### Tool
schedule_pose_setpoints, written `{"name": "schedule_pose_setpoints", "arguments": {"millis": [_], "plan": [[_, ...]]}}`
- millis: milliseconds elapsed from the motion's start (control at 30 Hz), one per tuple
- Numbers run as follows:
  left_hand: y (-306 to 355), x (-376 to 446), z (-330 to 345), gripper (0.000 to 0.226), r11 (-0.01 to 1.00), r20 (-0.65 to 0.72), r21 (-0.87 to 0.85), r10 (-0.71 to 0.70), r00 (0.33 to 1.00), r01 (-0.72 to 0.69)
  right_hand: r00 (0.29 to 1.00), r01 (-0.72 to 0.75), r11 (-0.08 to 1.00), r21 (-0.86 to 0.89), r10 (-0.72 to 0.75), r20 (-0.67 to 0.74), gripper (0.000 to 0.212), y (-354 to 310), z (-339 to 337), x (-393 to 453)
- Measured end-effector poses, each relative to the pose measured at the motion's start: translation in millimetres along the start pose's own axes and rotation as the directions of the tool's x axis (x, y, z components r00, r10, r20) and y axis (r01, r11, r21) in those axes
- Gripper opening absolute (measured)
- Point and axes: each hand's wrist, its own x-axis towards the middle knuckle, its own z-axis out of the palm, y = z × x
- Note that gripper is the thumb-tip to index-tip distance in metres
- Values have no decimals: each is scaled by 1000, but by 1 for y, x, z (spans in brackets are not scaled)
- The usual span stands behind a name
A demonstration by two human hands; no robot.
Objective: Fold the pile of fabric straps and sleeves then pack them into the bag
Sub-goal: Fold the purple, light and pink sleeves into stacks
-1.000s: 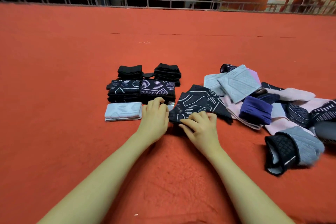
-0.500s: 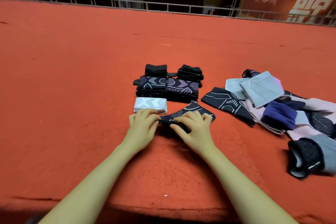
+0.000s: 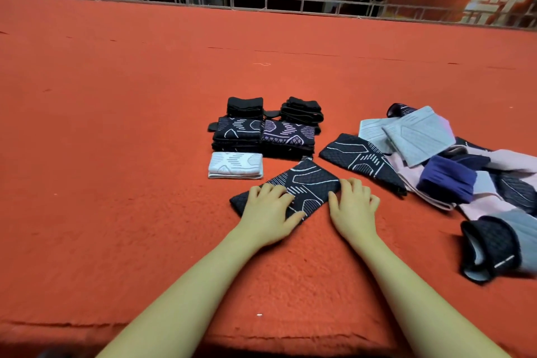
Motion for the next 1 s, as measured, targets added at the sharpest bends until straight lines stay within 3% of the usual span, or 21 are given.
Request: {"name": "schedule_pose_setpoints", "arguments": {"millis": [67,167,233,267,367,467,533,633,767,900,1000], "plan": [[12,7,3,82,999,72,47,-32,997,28,997,-78,997,28,77,18,40,3,2,4],[23,19,15,65,992,167,107,-90,982,72,993,-108,994,10,108,38,42,1,7,9],[28,21,19,53,991,161,98,-103,982,88,992,-115,993,-12,115,45,45,1,10,9],[32,20,14,49,992,233,80,-112,966,95,993,-111,994,-16,112,46,46,1,10,9],[32,21,17,43,997,164,38,-66,984,60,993,-109,994,8,109,43,45,1,9,9],[24,18,14,41,997,263,-70,-23,965,42,992,-123,990,72,123,-4,43,3,6,6],[23,14,9,42,998,273,-49,45,961,-33,990,-128,985,113,134,-45,41,5,2,1],[26,7,9,50,995,250,88,23,968,-46,995,-90,995,35,88,41,45,6,-1,-2],[30,7,15,50,991,247,115,-100,964,74,988,-68,998,17,65,141,60,3,-2,2],[27,8,15,41,999,201,8,-51,978,51,986,-76,997,21,72,151,51,5,0,2],[21,3,13,45,987,72,-158,38,997,-26,995,-93,981,171,85,54,30,8,-1,1]]}}
